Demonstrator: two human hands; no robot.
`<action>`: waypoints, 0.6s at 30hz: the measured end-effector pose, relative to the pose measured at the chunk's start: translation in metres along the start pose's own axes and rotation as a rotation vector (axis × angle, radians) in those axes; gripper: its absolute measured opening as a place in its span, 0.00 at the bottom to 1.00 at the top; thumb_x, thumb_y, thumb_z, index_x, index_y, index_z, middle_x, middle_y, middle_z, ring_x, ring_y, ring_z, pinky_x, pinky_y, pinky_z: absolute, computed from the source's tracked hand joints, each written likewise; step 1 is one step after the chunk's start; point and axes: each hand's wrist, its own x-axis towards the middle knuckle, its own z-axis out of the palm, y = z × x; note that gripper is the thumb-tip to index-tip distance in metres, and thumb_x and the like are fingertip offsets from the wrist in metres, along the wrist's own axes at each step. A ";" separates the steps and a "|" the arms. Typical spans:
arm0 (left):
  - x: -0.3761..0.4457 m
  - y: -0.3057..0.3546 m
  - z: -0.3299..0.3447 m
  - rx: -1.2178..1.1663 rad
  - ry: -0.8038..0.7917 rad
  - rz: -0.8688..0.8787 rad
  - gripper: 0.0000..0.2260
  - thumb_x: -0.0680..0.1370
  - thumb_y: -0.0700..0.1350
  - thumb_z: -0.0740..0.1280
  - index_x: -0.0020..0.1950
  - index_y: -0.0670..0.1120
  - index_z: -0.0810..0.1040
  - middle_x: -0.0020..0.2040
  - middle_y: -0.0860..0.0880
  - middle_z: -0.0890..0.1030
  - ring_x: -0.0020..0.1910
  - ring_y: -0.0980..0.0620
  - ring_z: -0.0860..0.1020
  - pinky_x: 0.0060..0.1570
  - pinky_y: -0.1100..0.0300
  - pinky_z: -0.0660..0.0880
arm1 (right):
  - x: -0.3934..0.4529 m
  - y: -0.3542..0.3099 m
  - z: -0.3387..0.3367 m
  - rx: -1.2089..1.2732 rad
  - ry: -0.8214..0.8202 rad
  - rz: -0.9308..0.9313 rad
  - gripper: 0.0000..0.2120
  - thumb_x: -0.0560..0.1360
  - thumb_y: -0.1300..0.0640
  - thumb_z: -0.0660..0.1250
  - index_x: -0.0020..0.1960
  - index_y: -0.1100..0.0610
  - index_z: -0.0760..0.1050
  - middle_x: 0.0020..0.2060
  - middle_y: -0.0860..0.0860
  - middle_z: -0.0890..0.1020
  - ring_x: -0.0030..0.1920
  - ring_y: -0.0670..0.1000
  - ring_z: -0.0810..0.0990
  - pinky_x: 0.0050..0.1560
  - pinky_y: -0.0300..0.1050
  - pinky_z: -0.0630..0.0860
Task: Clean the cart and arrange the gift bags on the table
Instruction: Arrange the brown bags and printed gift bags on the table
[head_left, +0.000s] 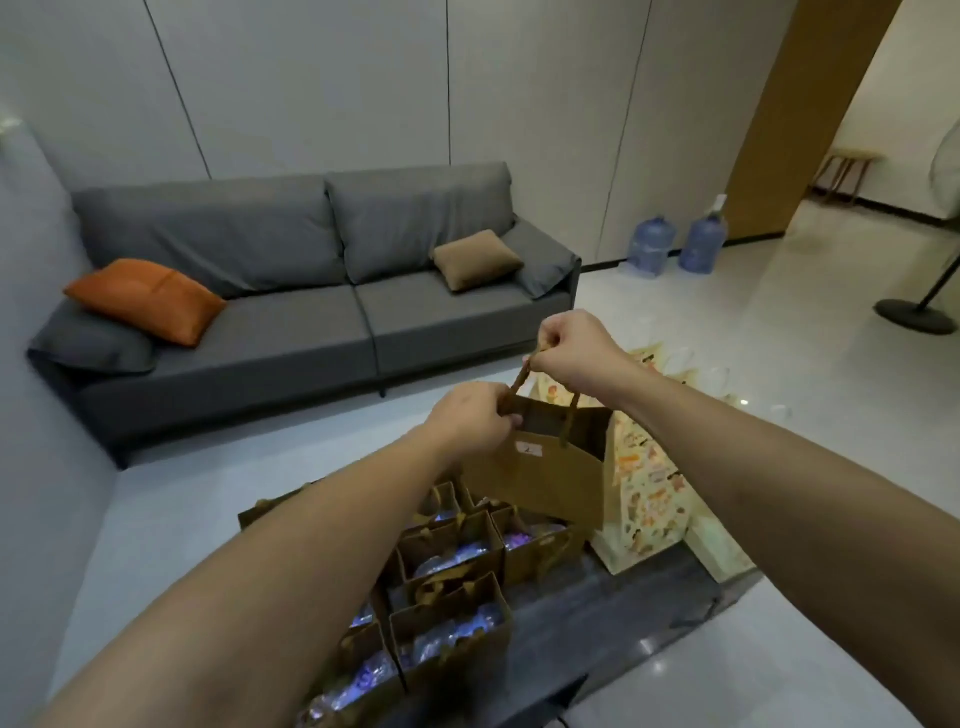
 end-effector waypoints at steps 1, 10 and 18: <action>-0.005 -0.009 -0.009 0.002 -0.003 -0.027 0.05 0.82 0.50 0.66 0.55 0.54 0.80 0.46 0.54 0.80 0.46 0.54 0.79 0.49 0.54 0.80 | 0.004 -0.013 0.005 -0.054 -0.033 -0.024 0.09 0.74 0.65 0.70 0.37 0.56 0.74 0.34 0.54 0.77 0.37 0.54 0.79 0.37 0.48 0.80; -0.044 -0.099 -0.053 -0.032 -0.043 -0.259 0.06 0.82 0.51 0.66 0.48 0.53 0.80 0.45 0.52 0.82 0.46 0.54 0.80 0.47 0.57 0.78 | 0.033 -0.089 0.096 -0.643 -0.284 -0.301 0.06 0.76 0.59 0.70 0.44 0.56 0.74 0.37 0.52 0.77 0.40 0.54 0.79 0.42 0.50 0.80; -0.031 -0.189 -0.079 0.078 -0.090 -0.462 0.03 0.79 0.50 0.70 0.48 0.52 0.80 0.45 0.53 0.80 0.45 0.54 0.79 0.48 0.59 0.80 | 0.098 -0.094 0.181 -0.537 -0.487 -0.290 0.13 0.76 0.55 0.69 0.35 0.57 0.71 0.31 0.51 0.72 0.30 0.49 0.69 0.29 0.41 0.65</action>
